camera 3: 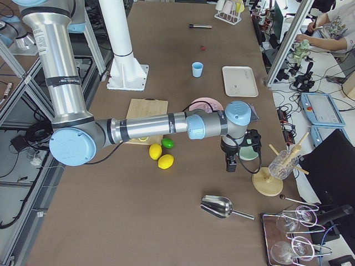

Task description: Mash ice and strawberries in cup

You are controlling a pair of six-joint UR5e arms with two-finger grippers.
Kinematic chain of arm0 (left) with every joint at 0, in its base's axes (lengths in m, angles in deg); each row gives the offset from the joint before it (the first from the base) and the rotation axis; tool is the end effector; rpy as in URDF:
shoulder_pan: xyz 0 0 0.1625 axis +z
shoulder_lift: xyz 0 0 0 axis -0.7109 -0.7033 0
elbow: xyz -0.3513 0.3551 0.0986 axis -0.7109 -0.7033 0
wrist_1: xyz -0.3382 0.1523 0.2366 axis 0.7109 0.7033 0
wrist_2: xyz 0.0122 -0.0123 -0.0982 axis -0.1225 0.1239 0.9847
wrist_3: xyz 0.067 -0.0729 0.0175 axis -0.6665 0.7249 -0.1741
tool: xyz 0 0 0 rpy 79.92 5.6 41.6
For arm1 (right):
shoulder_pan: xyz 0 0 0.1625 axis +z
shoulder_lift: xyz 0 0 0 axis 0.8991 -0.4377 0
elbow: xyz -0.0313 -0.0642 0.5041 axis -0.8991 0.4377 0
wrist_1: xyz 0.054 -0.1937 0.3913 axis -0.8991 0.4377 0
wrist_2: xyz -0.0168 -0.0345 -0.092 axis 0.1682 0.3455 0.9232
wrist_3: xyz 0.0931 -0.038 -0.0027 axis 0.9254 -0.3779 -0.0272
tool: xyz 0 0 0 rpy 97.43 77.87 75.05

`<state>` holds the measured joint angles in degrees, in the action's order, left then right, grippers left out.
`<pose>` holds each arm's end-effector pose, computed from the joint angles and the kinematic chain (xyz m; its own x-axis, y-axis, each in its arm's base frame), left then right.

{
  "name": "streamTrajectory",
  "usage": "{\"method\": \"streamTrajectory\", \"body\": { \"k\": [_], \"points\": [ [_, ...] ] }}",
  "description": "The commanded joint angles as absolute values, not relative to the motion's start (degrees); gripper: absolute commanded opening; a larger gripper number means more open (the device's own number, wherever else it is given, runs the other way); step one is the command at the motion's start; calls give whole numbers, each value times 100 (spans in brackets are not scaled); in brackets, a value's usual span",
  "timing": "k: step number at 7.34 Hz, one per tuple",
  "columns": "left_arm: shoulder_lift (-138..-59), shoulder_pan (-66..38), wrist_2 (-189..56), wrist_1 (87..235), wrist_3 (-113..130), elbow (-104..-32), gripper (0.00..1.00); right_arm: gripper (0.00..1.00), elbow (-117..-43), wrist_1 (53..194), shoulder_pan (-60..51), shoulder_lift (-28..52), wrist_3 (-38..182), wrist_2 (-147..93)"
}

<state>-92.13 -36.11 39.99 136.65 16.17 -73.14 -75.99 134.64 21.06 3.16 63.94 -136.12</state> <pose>0.0239 -0.6377 0.5536 0.7428 -0.0283 -0.6689 0.1538 0.9796 0.1293 0.0123 -0.6280 0.6403 0.7322 -0.0545 0.6789 -0.0252 0.9939 0.1071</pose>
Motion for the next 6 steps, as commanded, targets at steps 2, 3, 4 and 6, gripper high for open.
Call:
{"method": "streamTrajectory", "body": {
  "k": [2, 3, 4, 6],
  "points": [
    [-9114, -3590, 3986, 13878, 1584, -7174, 98, 99, -7667, 13469, 2086, 301, 6491, -13633],
    [-9105, -3590, 4055, 13887, 1592, -7182, 98, 99, -7555, 13478, 2086, 231, 6483, -13668],
    [-9088, -3590, 4065, 13921, 1592, -7234, 98, 99, -7588, 13469, 2077, 309, 6526, -13816],
    [-8658, -3599, 4213, 14150, 1662, -7856, 98, 99, -7589, 13461, 2007, 310, 6737, -13861]
  ]
}}
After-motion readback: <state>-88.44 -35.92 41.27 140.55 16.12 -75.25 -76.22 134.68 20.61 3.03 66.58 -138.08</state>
